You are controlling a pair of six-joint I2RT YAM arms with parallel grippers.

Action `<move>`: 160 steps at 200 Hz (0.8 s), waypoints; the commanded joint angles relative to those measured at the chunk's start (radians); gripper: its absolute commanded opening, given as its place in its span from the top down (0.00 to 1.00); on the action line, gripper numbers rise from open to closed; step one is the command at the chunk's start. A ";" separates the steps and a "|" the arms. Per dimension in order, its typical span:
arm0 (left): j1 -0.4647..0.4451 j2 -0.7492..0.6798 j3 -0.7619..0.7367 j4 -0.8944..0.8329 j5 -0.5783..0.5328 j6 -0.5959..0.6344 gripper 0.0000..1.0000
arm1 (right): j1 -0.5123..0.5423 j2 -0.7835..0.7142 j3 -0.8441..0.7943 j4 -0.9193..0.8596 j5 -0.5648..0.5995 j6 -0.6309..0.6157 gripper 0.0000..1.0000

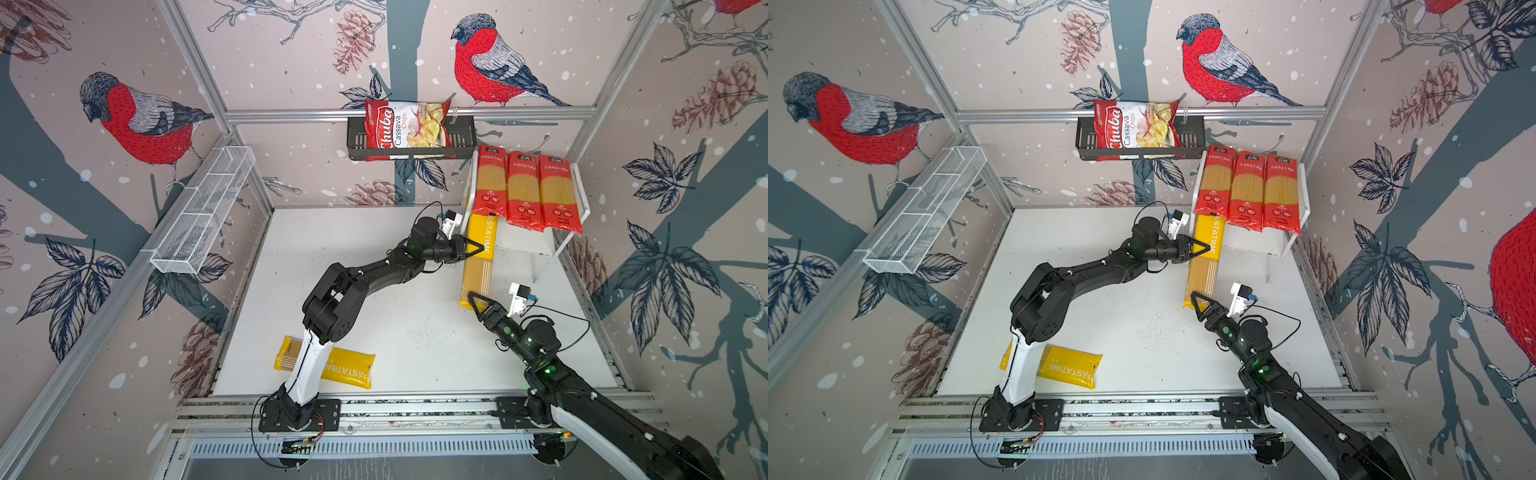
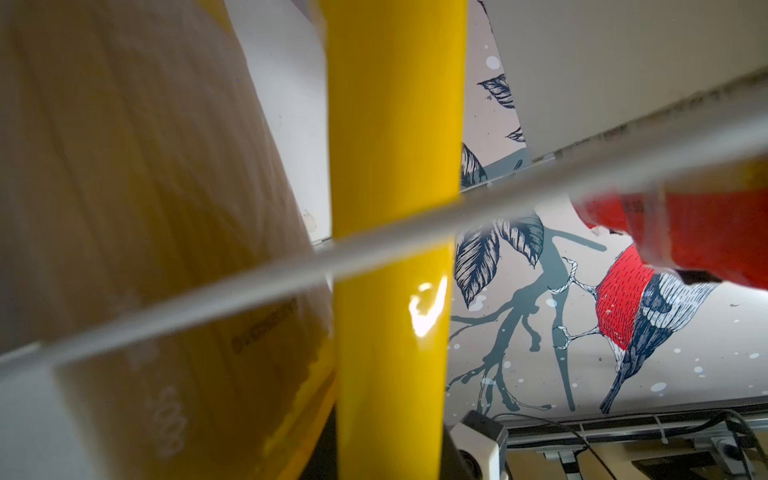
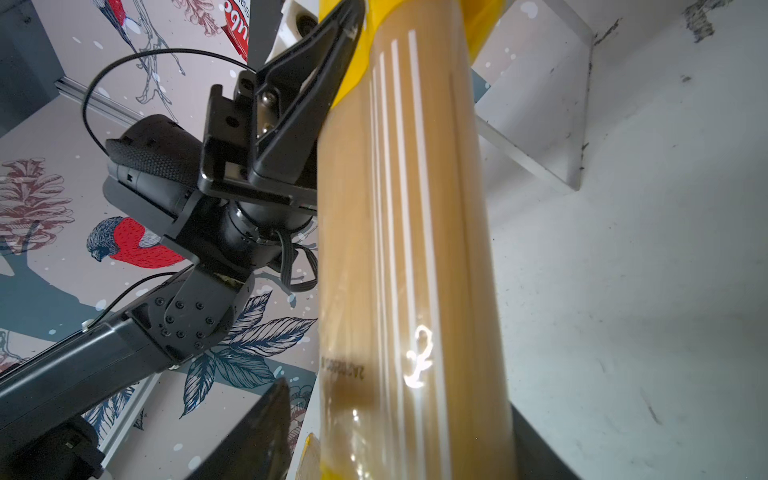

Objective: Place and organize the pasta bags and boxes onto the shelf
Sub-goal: 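Lower the yellow bag onto the shelf beside the first bag with both grippers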

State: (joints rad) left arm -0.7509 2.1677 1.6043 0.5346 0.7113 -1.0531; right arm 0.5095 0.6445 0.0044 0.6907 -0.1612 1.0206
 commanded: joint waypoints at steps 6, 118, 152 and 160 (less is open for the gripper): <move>0.000 0.025 0.053 0.128 -0.028 -0.066 1.00 | -0.005 -0.010 -0.034 0.045 -0.011 0.019 0.33; -0.025 0.057 0.080 0.170 -0.041 -0.111 1.00 | -0.079 -0.015 -0.053 0.172 0.083 0.146 0.65; -0.024 0.063 0.118 0.151 -0.031 -0.107 0.92 | -0.088 -0.028 -0.063 0.184 0.122 0.171 0.80; -0.025 0.064 0.127 0.140 -0.032 -0.101 0.89 | -0.091 -0.033 -0.064 0.184 0.129 0.172 0.81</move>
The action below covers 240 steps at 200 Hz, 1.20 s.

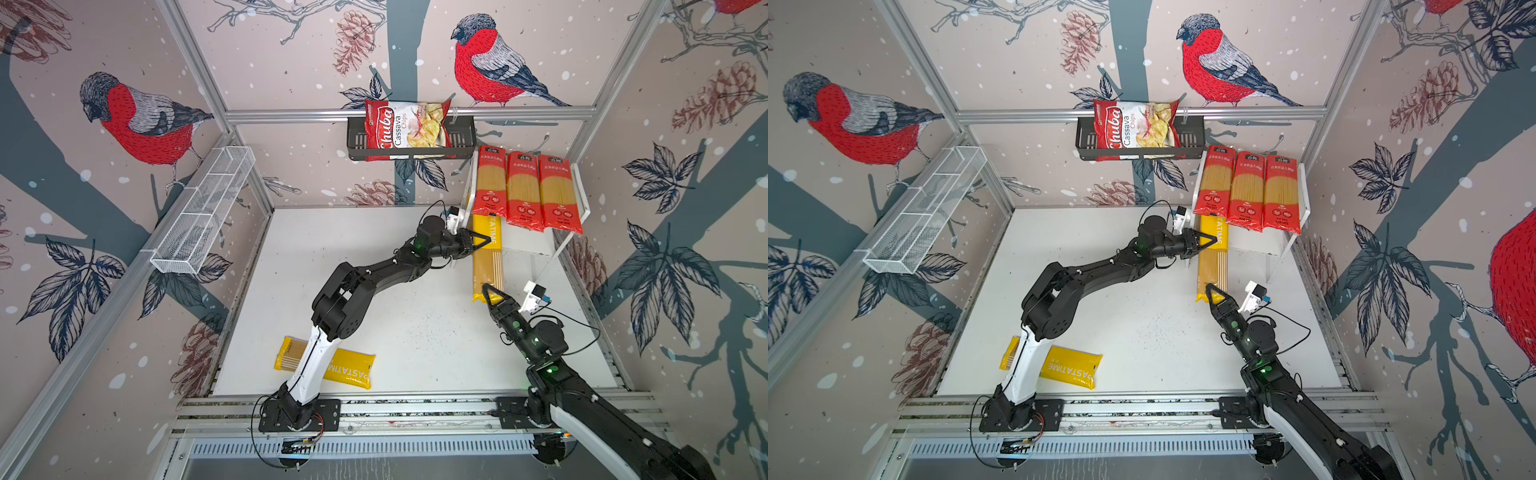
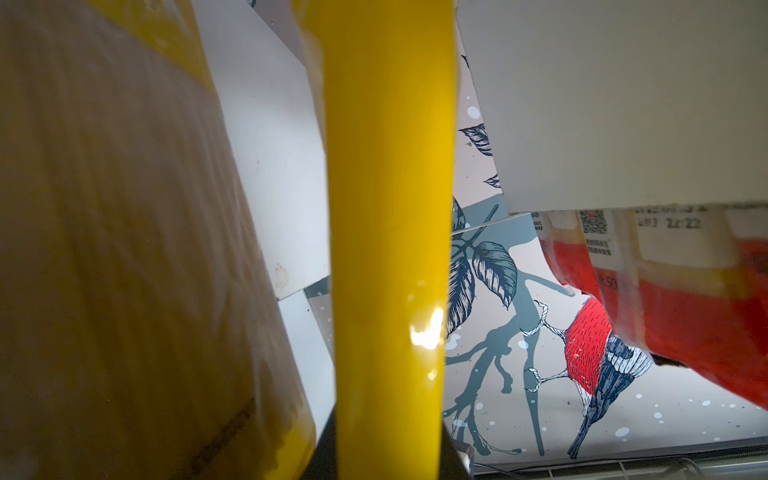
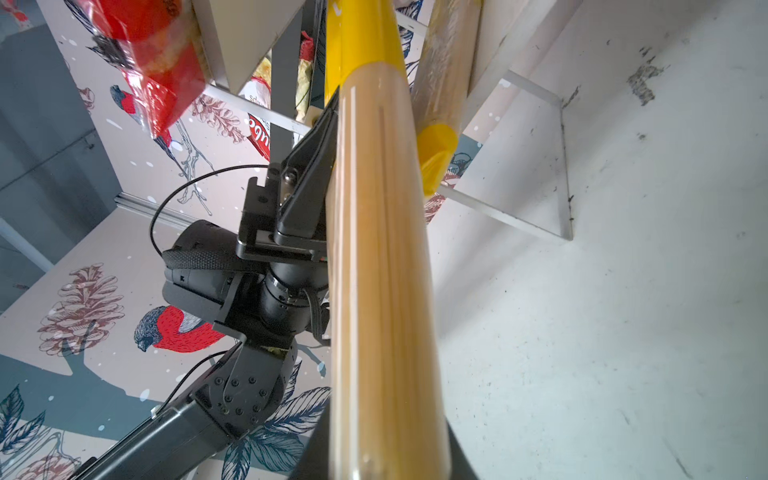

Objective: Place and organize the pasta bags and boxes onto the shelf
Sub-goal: 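Lower the yellow bag onto the shelf beside the first bag with both grippers, then open both grippers and release the bag against the shelf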

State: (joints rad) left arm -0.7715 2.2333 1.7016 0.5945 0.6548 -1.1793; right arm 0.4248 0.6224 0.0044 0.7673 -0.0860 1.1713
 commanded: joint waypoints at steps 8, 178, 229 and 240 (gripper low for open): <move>-0.003 0.003 0.041 0.071 0.023 0.029 0.84 | -0.010 -0.019 -0.064 0.108 0.061 0.022 0.84; 0.015 -0.286 -0.442 0.180 -0.052 0.123 0.54 | -0.378 0.185 0.215 -0.030 -0.233 -0.079 0.96; 0.012 -0.413 -0.653 0.211 -0.092 0.161 0.54 | -0.379 0.339 0.341 -0.029 -0.251 -0.120 0.90; 0.012 -0.440 -0.691 0.207 -0.102 0.172 0.54 | -0.380 0.373 0.367 -0.043 -0.248 -0.134 0.85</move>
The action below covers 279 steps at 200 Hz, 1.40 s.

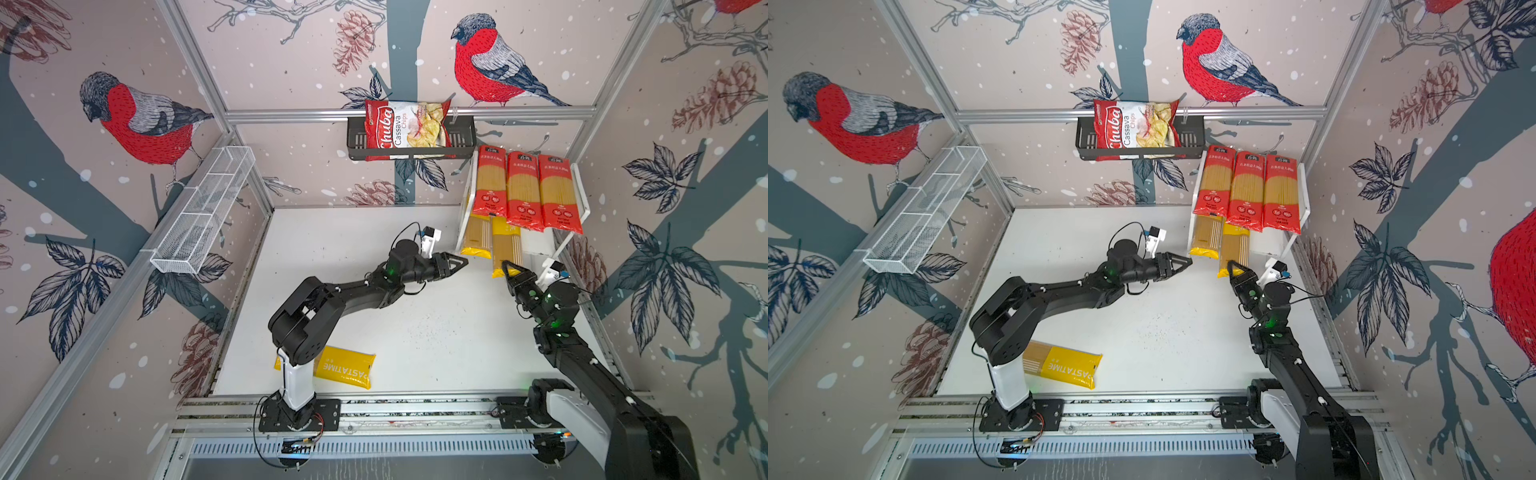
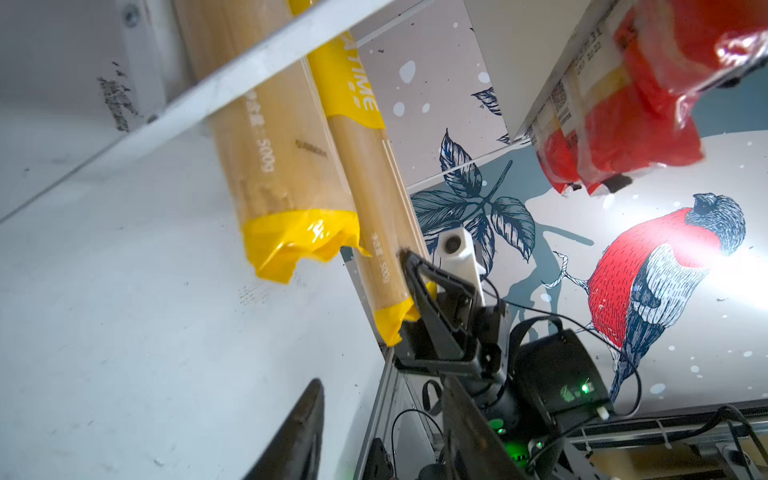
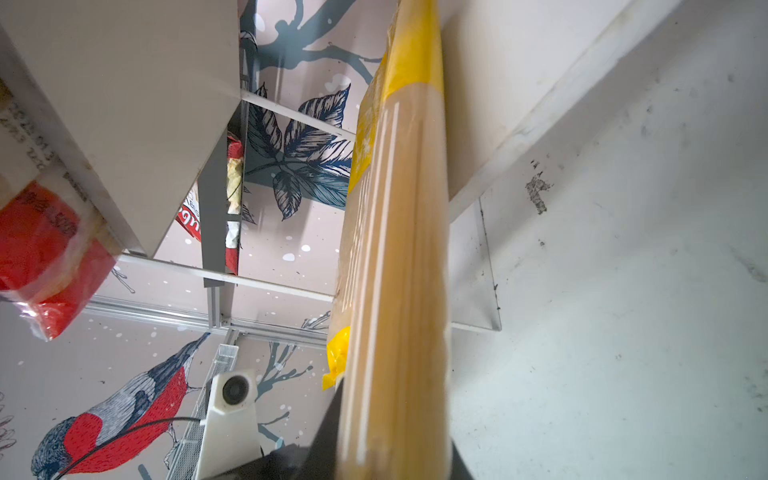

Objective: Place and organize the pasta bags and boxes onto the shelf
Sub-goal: 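Open both grippers and release the bag against the shelf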

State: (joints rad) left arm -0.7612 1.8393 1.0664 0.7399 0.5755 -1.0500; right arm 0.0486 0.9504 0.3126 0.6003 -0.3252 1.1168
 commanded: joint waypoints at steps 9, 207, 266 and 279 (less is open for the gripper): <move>0.002 -0.066 -0.088 0.056 -0.031 0.050 0.54 | -0.007 0.075 0.079 0.118 -0.018 -0.088 0.80; -0.042 -0.102 -0.229 0.131 -0.065 0.028 0.54 | -0.078 0.064 -0.004 0.113 -0.057 -0.076 0.80; -0.042 -0.110 -0.236 0.119 -0.068 0.040 0.54 | -0.088 0.164 0.079 0.128 -0.088 -0.090 0.89; -0.043 -0.105 -0.235 0.122 -0.067 0.038 0.54 | -0.089 0.172 0.068 0.141 -0.084 -0.086 0.89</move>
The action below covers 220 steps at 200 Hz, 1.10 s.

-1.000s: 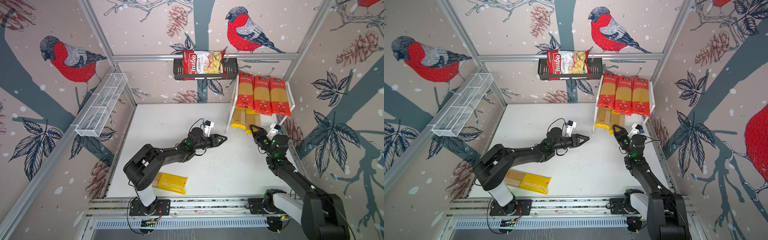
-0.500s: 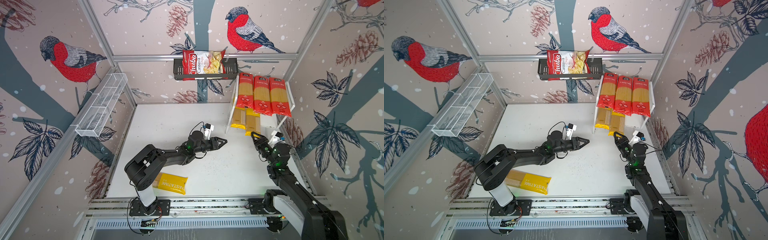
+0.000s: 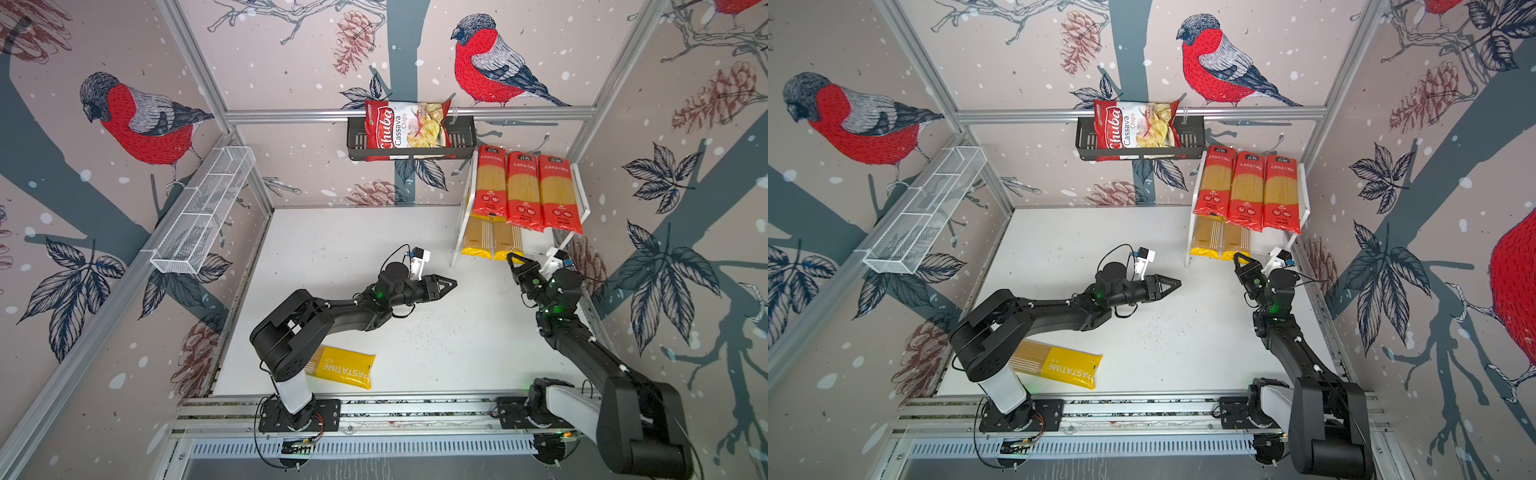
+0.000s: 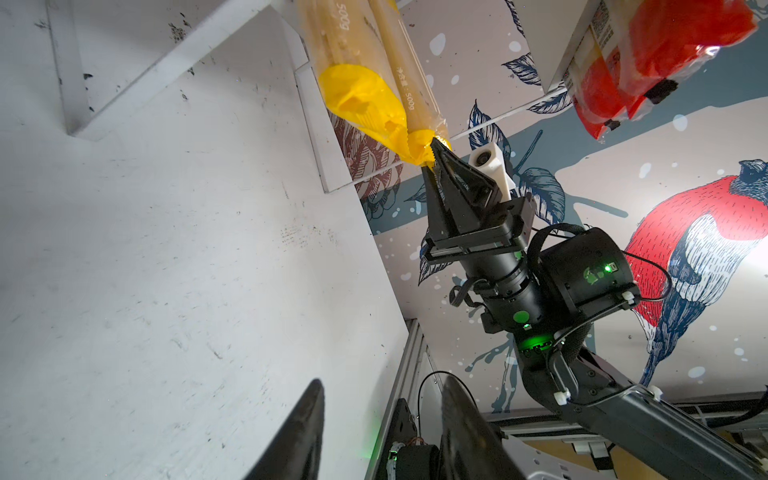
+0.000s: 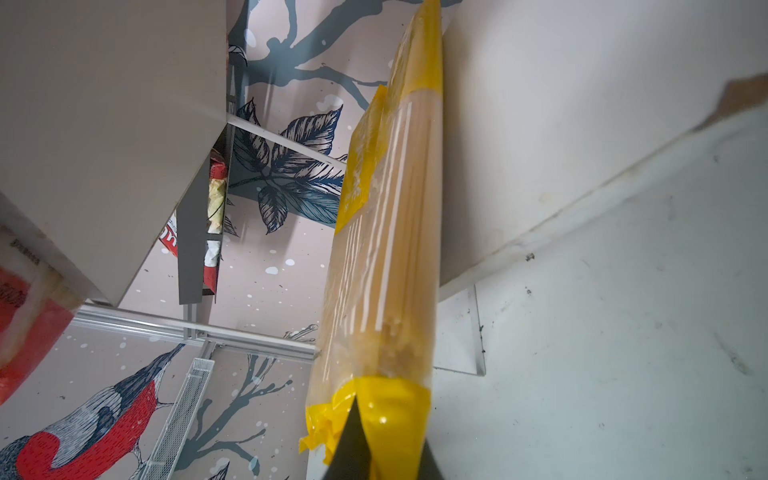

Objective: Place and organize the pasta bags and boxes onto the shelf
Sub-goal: 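Open both grippers and release the bag against the shelf, then withdraw both grippers from the shelf toward the yellow bag on the table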

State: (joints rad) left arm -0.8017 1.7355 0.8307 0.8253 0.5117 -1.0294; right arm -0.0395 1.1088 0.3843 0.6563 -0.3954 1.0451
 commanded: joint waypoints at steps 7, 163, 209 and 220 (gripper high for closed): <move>-0.001 -0.001 0.001 0.036 -0.003 0.018 0.54 | 0.000 0.023 -0.005 0.086 -0.015 -0.021 0.90; -0.001 -0.024 -0.003 -0.020 -0.027 0.056 0.54 | -0.003 0.005 0.010 0.001 -0.033 -0.068 0.56; -0.001 -0.033 0.001 -0.044 -0.037 0.075 0.54 | -0.002 -0.052 -0.019 -0.072 -0.048 -0.065 0.49; -0.001 -0.032 0.001 -0.043 -0.037 0.074 0.54 | -0.002 -0.064 -0.029 -0.086 -0.049 -0.065 0.49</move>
State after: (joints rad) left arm -0.8013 1.7081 0.8280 0.7803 0.4870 -0.9798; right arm -0.0414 1.0657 0.3710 0.6064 -0.4259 0.9939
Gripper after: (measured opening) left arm 0.460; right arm 0.514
